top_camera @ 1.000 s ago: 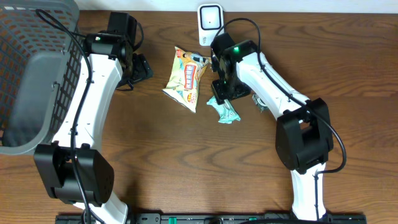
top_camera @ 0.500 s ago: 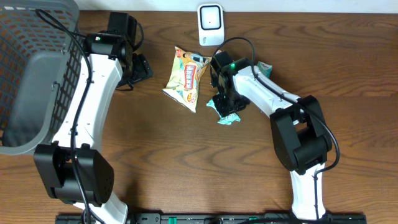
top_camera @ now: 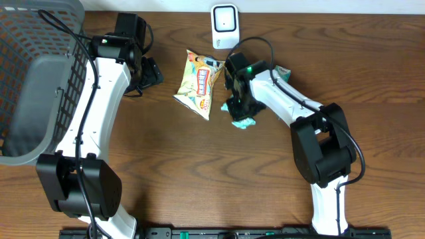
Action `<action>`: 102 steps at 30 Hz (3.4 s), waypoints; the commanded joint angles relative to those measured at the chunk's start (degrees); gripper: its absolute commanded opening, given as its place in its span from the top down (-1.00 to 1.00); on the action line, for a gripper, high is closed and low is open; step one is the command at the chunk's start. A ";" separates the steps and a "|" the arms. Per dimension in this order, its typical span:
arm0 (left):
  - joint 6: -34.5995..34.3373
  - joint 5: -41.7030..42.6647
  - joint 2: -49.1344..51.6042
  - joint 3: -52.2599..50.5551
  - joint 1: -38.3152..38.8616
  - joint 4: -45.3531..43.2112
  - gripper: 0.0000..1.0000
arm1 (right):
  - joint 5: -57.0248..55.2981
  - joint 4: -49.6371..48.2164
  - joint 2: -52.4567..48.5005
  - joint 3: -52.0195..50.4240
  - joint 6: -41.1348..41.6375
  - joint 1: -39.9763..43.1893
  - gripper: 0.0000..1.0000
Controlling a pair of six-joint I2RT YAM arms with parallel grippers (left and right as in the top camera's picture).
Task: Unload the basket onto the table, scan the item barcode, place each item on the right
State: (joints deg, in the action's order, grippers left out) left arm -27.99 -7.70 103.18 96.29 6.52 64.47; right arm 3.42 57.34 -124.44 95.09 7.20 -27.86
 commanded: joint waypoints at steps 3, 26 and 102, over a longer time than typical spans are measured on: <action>0.98 -0.70 -0.28 0.20 -0.20 0.20 -0.96 | -0.11 1.18 0.81 12.28 -0.68 1.70 0.97; 0.98 -0.70 -0.28 0.20 -0.20 0.20 -0.96 | -1.81 -45.22 -2.95 18.56 5.51 7.19 0.98; 0.98 -0.70 -0.28 0.20 -0.20 0.20 -0.96 | 27.82 10.21 -2.23 18.43 -7.37 32.85 -0.99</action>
State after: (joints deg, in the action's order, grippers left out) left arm -27.99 -7.68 103.18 96.29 6.52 64.47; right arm 36.21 68.10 -127.22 113.23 -1.02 8.84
